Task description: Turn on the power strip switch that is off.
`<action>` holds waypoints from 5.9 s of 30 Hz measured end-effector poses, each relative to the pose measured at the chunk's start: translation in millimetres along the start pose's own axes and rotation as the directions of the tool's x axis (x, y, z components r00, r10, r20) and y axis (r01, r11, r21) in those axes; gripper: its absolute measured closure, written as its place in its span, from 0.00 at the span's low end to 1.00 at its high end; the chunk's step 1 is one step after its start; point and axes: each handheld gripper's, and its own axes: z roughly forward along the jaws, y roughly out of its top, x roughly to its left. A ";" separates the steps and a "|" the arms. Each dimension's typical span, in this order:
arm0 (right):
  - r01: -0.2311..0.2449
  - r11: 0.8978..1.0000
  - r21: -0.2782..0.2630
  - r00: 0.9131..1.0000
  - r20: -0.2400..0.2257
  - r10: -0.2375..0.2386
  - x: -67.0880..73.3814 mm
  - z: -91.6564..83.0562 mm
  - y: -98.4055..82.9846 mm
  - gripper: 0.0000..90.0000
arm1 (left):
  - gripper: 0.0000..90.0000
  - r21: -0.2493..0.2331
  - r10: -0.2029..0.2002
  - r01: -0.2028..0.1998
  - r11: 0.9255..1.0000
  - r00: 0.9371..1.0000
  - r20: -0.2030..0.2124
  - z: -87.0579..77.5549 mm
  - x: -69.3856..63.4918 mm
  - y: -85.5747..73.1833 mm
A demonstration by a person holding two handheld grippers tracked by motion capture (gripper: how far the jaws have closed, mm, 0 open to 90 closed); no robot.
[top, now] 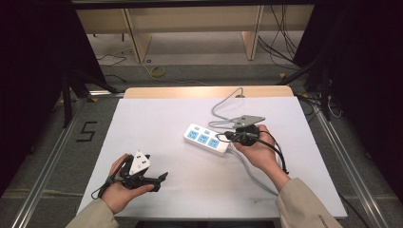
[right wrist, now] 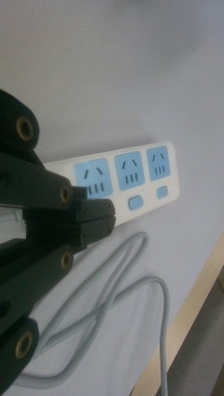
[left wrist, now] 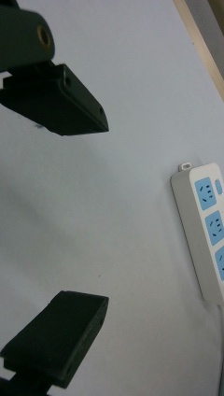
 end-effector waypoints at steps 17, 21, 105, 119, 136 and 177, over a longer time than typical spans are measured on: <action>0.000 0.999 0.034 1.000 -0.006 0.000 -1.5 10.4 4.6 1.00 | 0.15 -0.001 0.007 -0.007 1.000 1.000 0.001 0.4 0.1 0.3; -0.002 0.999 0.040 1.000 -0.006 0.002 -2.0 13.5 6.8 1.00 | 0.15 -0.001 0.005 -0.005 1.000 1.000 0.002 0.4 0.1 0.2; -0.017 0.987 0.159 1.000 -0.002 0.018 -10.8 70.0 44.8 1.00 | 0.15 0.000 0.009 -0.009 1.000 1.000 0.007 0.8 -0.4 0.9; -0.028 0.985 0.171 1.000 -0.001 0.029 -9.8 77.4 52.3 1.00 | 0.15 0.002 0.014 -0.014 1.000 1.000 0.013 1.4 -1.6 1.5; -0.026 0.974 0.223 0.999 -0.040 0.036 -10.3 86.9 61.2 1.00 | 0.15 -0.001 0.011 -0.011 1.000 1.000 0.015 1.3 -2.0 1.7; -0.016 0.938 0.347 0.999 -0.030 0.028 -6.7 110.1 67.7 1.00 | 0.15 -0.007 0.012 -0.011 1.000 1.000 0.023 1.4 -2.8 2.4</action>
